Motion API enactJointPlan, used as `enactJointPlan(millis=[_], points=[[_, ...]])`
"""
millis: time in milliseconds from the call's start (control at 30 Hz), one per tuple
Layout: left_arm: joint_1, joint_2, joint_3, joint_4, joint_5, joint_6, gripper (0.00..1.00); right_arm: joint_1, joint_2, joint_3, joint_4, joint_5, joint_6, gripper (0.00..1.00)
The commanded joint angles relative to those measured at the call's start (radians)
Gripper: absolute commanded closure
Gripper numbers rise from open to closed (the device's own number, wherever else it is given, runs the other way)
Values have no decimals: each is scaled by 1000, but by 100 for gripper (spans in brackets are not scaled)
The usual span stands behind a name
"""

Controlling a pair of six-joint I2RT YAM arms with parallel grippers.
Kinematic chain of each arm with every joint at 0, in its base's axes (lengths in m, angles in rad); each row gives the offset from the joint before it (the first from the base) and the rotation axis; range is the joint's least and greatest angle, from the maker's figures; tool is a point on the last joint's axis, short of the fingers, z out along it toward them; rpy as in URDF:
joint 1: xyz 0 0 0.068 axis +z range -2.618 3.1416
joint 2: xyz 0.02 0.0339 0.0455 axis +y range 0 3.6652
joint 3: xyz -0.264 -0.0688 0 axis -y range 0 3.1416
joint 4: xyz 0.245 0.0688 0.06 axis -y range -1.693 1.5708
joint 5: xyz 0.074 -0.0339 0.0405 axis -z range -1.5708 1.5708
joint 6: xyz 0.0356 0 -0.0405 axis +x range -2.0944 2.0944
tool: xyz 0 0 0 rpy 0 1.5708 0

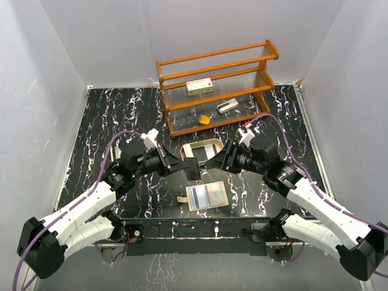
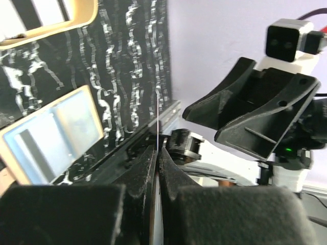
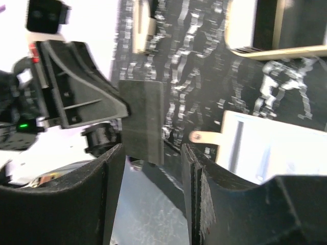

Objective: Put the credit cards into the card holder
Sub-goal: Pick up the credit card from the storage box, then insert the credit card into the card holder.

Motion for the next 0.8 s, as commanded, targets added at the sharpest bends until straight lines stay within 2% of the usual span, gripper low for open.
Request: enactJointPlan(millis=[0,233,533,767], points=[[-2,45,-22,-88,23,102,100,6,22,20,-213,153,-88,54],[-2,133,-47,-89,54,135,100,7,145,-17,-300,218,-201,53],[-2,220,-103,-11,114,128,100,12,281,-88,-248,243,-246,54],[-2,265,-142,56,136,119,100,24,333,-154,-174,220,-239,61]])
